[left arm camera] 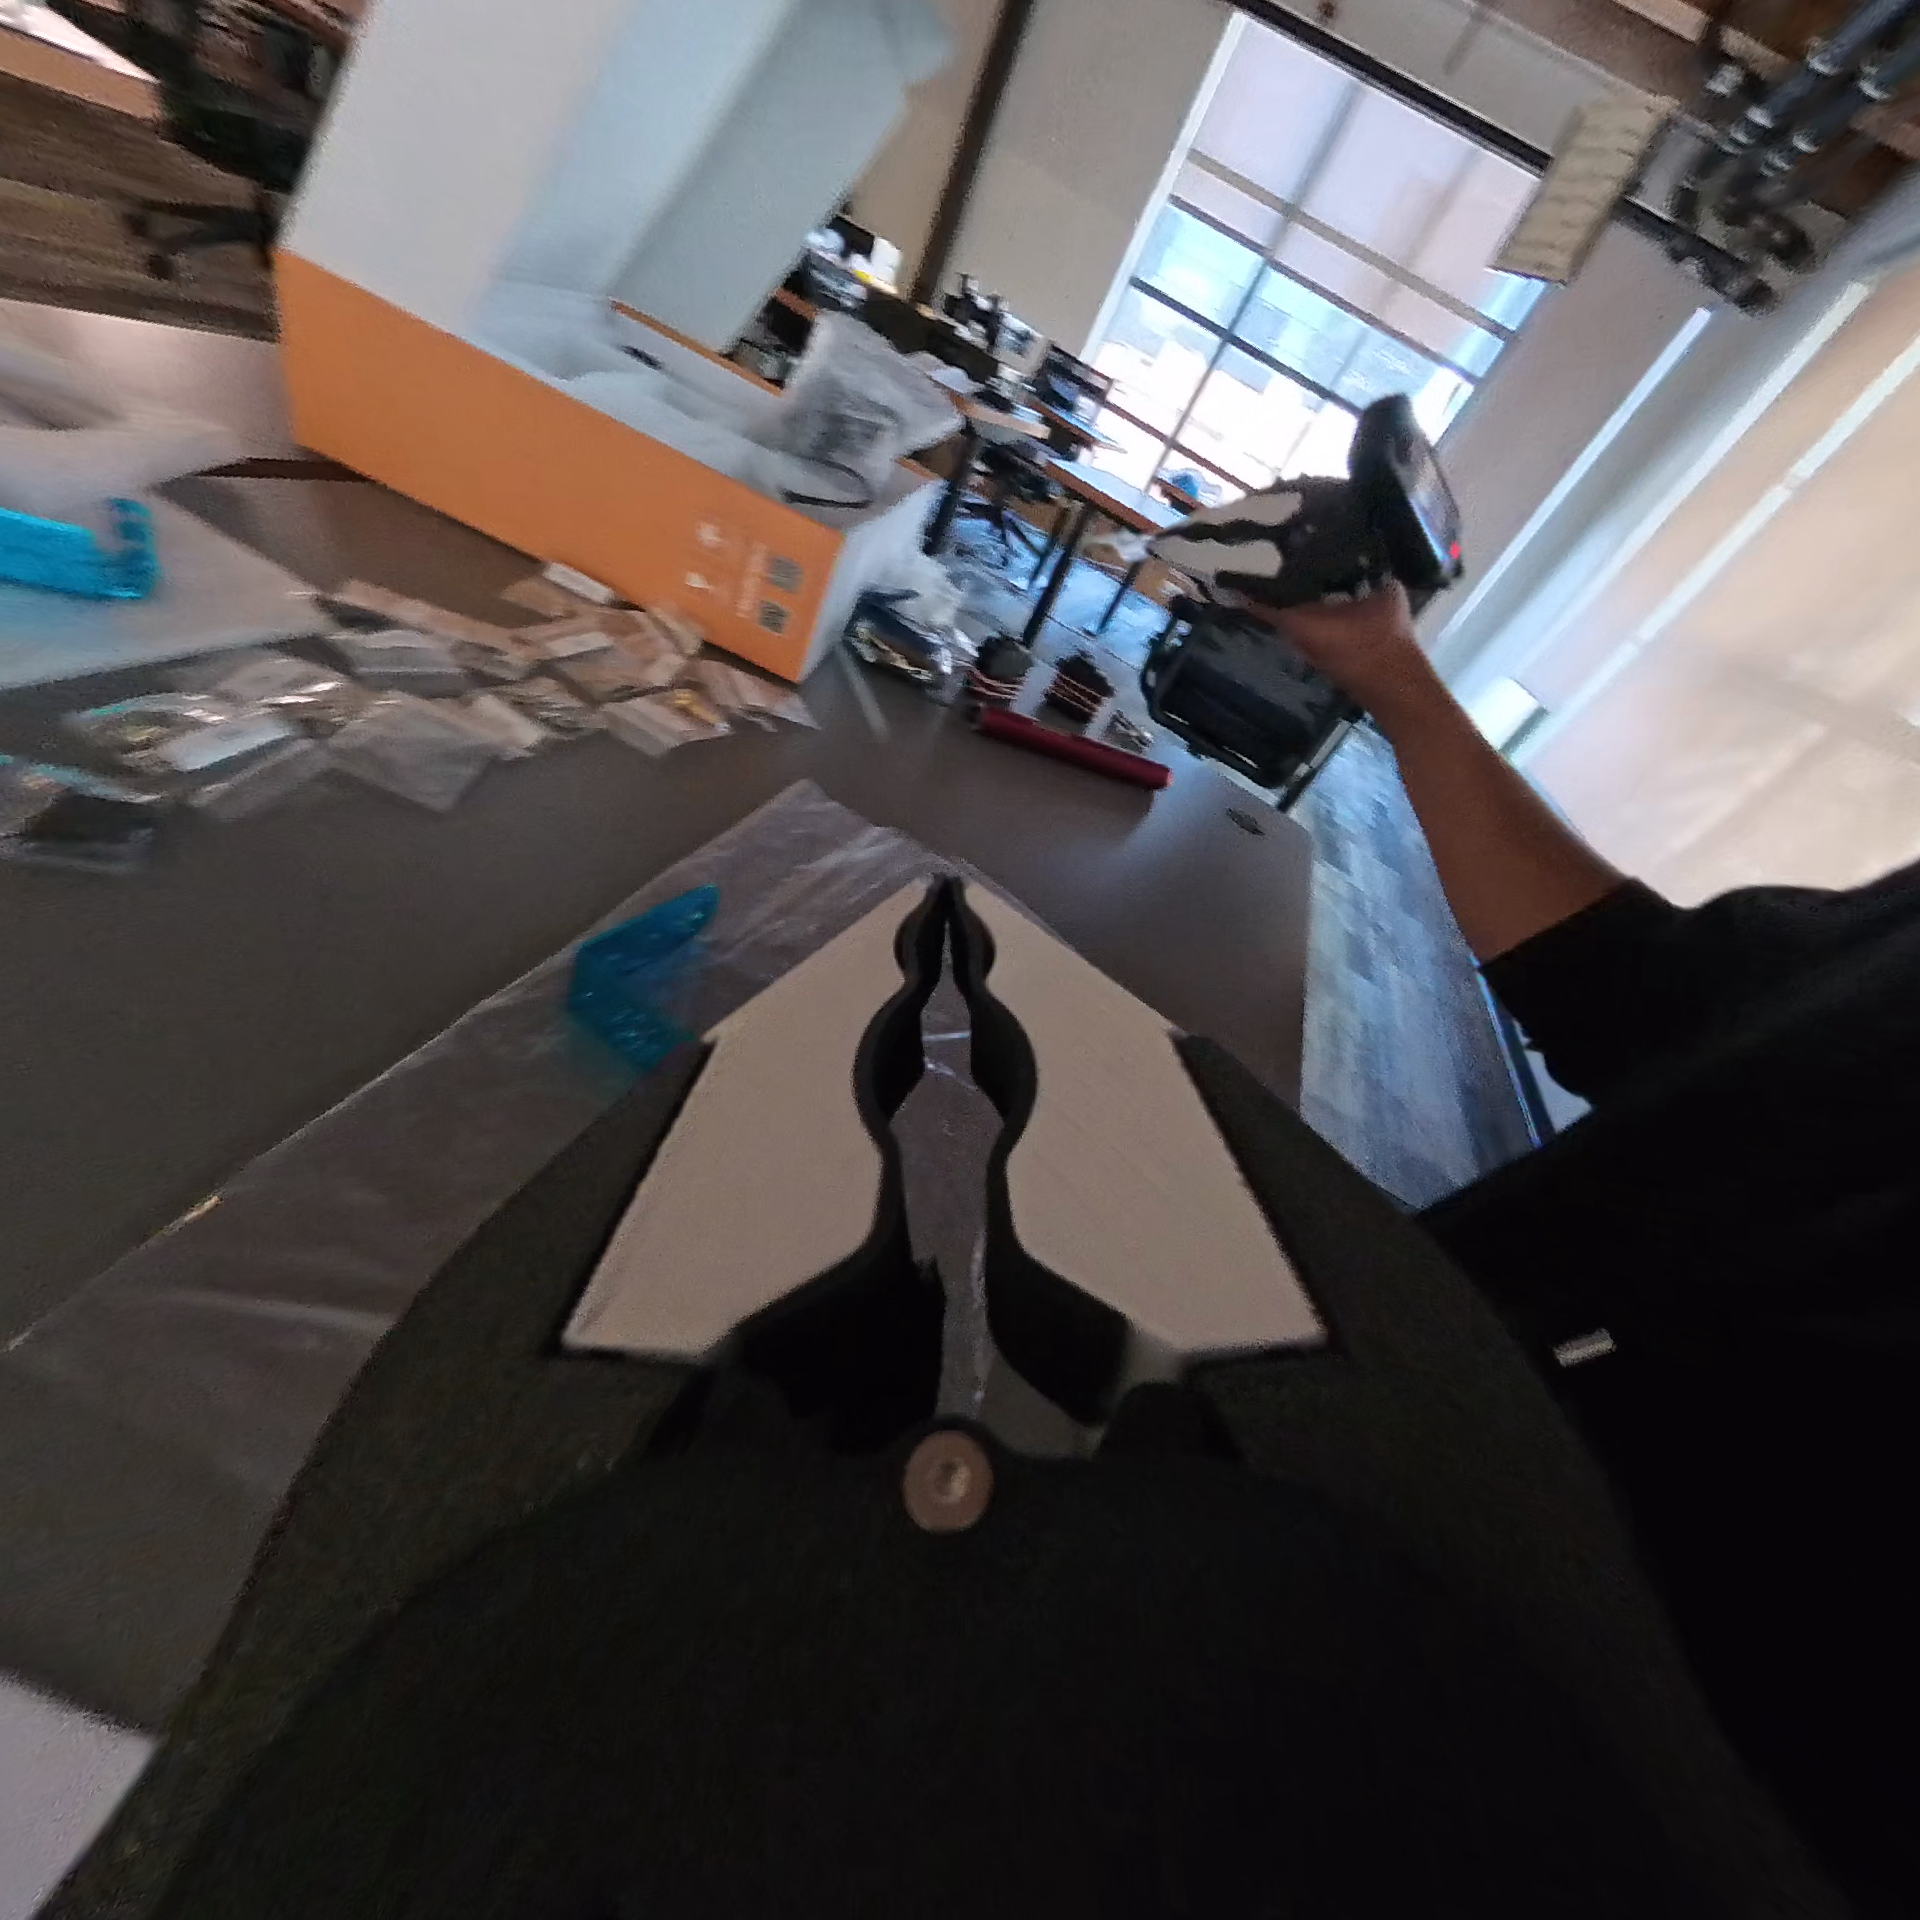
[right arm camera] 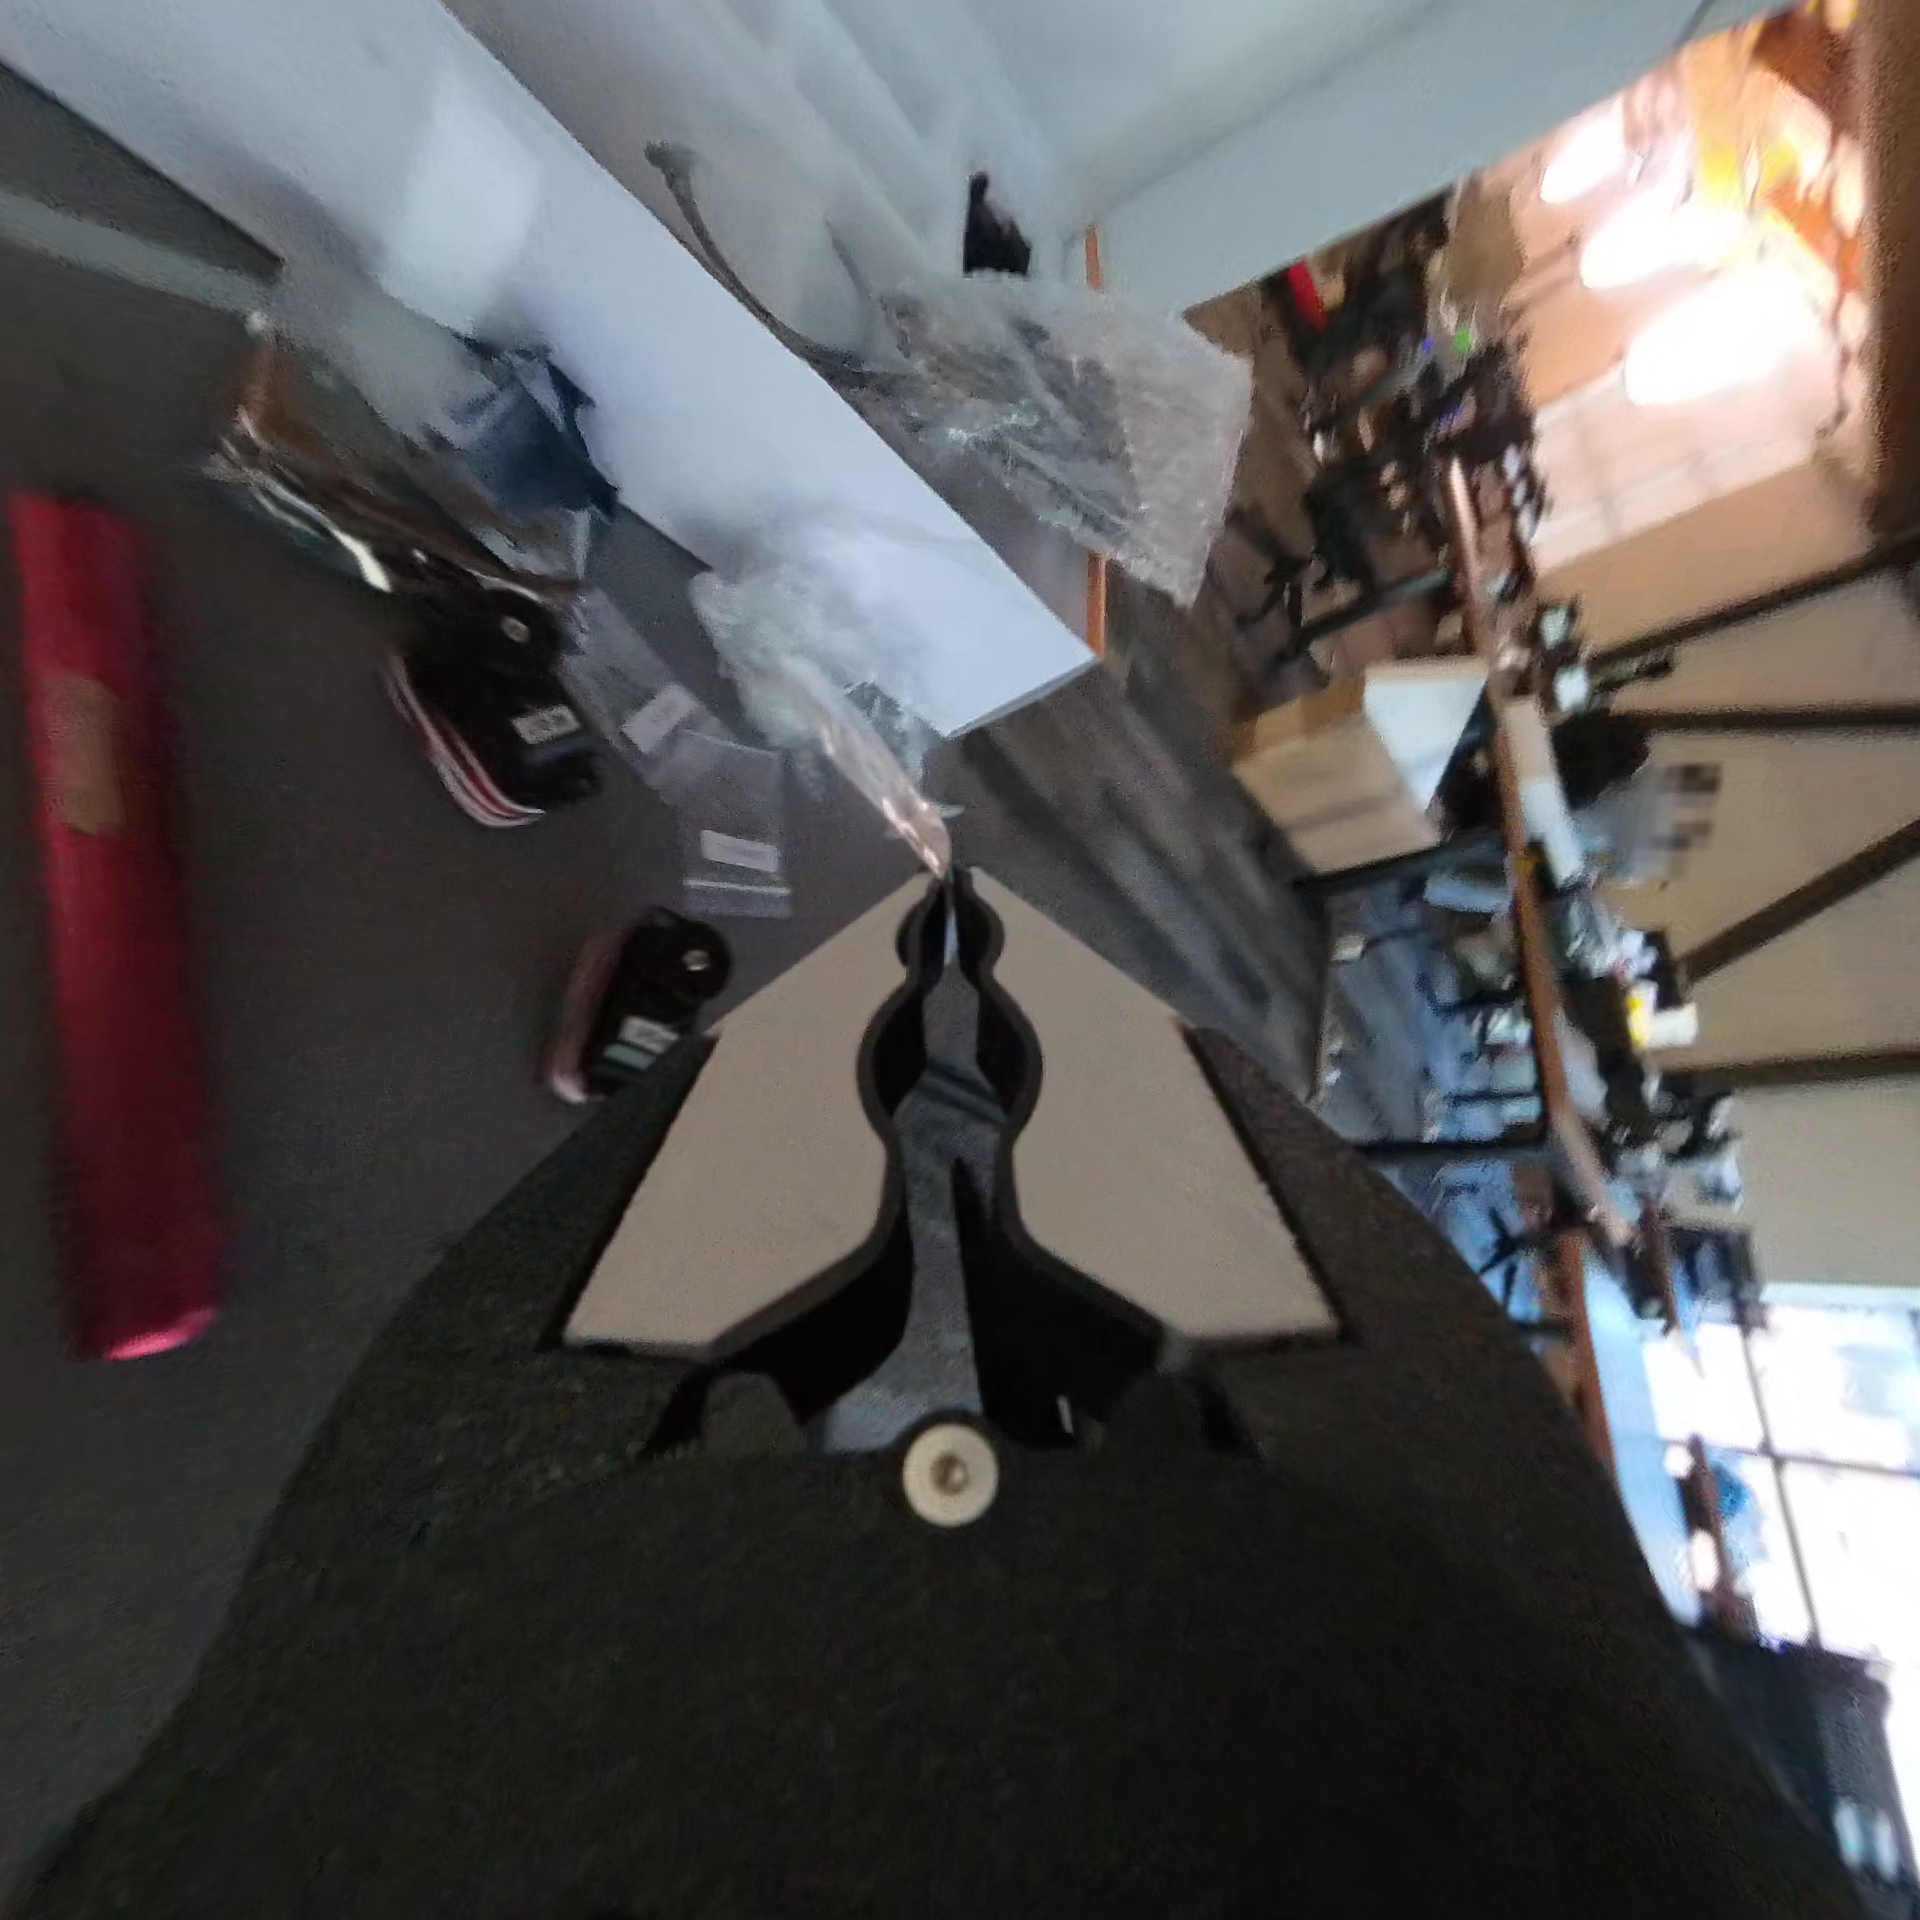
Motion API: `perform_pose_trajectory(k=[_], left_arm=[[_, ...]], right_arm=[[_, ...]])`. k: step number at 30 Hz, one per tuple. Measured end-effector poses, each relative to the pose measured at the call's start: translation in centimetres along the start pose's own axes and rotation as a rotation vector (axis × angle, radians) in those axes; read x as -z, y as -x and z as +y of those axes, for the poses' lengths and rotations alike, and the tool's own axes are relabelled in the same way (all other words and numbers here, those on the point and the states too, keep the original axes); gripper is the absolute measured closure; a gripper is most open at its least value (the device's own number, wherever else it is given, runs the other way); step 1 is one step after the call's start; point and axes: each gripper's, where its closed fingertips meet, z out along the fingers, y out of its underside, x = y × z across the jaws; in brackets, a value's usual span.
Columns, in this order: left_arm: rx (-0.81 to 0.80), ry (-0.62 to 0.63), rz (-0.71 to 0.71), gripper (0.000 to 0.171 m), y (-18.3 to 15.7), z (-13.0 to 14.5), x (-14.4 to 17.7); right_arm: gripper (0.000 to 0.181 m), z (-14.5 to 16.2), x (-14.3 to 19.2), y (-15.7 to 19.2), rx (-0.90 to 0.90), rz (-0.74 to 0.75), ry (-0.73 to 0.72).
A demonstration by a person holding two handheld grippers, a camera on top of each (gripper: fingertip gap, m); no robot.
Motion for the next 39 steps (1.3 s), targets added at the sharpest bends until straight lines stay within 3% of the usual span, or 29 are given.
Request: perform_pose_trajectory(k=[4, 7, 10, 12, 14, 16, 20, 23, 26, 30, 35, 37, 39], left_arm=[[0.066, -0.031, -0.036, 0.171, 1.2, -0.6, -0.1], [0.079, -0.005, -0.070, 0.171, 1.5, -0.5, -1.6], [0.054, 0.032, -0.116, 0.171, 1.1, -0.3, -3.0], [0.033, 0.042, -0.145, 0.171, 0.5, -0.3, -3.4], [0.010, 0.042, -0.161, 0.171, -0.4, -0.3, -3.4], [0.004, 0.027, -0.172, 0.171, -1.1, -0.3, -2.9], [0.012, -0.018, -0.144, 0.171, -2.4, 0.0, -1.0], [0.010, 0.002, -0.160, 0.165, -2.6, 1.3, 0.9], [-0.030, 0.022, -0.297, 0.166, -1.1, 2.9, 4.3], [-0.157, 0.039, -0.549, 0.165, 1.8, 3.2, 9.8], [-0.183, -0.004, -0.568, 0.168, -0.3, 4.4, 12.8], [-0.186, -0.037, -0.584, 0.167, -1.6, 5.7, 13.8], [-0.176, -0.074, -0.537, 0.167, -3.8, 7.6, 14.3]], right_arm=[[0.180, 2.3, -5.2, 0.6, 0.156, -0.135, 0.020], [0.180, 0.9, -8.7, 2.9, 0.217, -0.273, -0.056], [0.180, 1.9, -11.3, 5.9, 0.245, -0.436, 0.001], [0.158, 3.2, -11.5, 7.1, 0.235, -0.512, 0.070], [0.151, 3.2, -10.4, 6.2, 0.194, -0.524, 0.082], [0.150, 1.4, -7.8, 4.2, 0.085, -0.528, 0.004], [0.152, -5.1, -1.5, -2.1, -0.172, -0.404, -0.225], [0.152, -10.6, 4.7, -2.1, -0.376, -0.385, -0.419], [0.153, -15.6, 9.7, 5.1, -0.523, -0.519, -0.568], [0.140, -20.3, 10.4, 18.9, -0.478, -0.756, -0.538], [0.130, -25.1, 11.5, 29.7, -0.487, -1.005, -0.443], [0.133, -26.8, 14.2, 32.5, -0.552, -1.091, -0.474], [0.144, -26.6, 15.7, 35.0, -0.544, -1.072, -0.459]])
